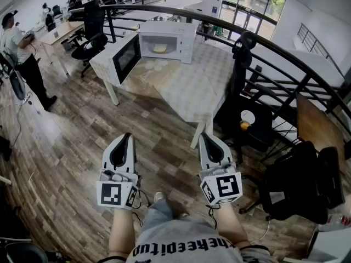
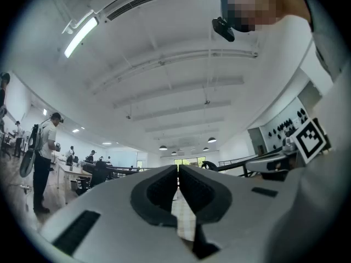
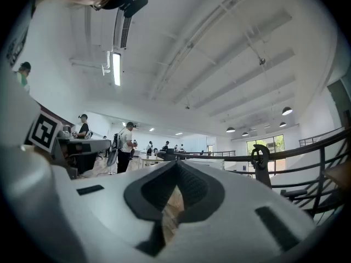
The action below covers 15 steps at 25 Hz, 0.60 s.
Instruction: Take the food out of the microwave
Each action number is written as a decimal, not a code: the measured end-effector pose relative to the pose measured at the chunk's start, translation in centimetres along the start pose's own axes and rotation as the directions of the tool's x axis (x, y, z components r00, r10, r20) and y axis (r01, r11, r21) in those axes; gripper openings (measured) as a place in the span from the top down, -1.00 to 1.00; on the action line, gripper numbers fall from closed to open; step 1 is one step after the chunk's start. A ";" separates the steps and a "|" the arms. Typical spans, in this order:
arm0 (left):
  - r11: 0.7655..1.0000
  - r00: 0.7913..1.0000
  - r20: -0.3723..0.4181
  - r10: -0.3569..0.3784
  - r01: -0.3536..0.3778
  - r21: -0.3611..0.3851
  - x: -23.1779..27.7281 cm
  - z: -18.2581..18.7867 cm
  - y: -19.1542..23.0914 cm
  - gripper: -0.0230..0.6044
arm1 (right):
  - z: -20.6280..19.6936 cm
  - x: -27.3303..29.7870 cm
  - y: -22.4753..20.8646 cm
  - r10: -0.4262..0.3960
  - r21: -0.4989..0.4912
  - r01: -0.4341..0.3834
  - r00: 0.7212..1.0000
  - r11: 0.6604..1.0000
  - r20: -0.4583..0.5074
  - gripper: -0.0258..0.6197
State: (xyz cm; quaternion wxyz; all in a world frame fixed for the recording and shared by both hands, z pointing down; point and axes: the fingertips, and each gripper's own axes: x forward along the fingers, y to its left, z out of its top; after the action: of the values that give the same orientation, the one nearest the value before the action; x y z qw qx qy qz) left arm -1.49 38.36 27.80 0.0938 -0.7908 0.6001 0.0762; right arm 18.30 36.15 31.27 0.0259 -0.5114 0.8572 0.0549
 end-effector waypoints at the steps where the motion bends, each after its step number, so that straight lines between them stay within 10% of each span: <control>1: 1.000 1.000 -0.002 0.000 0.000 0.000 0.1 -0.1 0.1 0.89 | 0.0 0.2 0.0 0.000 0.001 0.000 1.000 1.000 0.001 0.91; 15: 1.000 1.000 0.007 -0.009 0.009 0.007 4.4 -1.1 3.6 0.89 | -0.6 5.3 -0.7 -0.021 0.022 0.021 1.000 1.000 0.009 0.91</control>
State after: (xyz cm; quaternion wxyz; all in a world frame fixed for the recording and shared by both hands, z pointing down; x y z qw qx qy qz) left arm -3.79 33.06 27.62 0.0990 -0.7929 0.5963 0.0766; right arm 16.46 31.12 31.33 0.0359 -0.5199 0.8522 0.0474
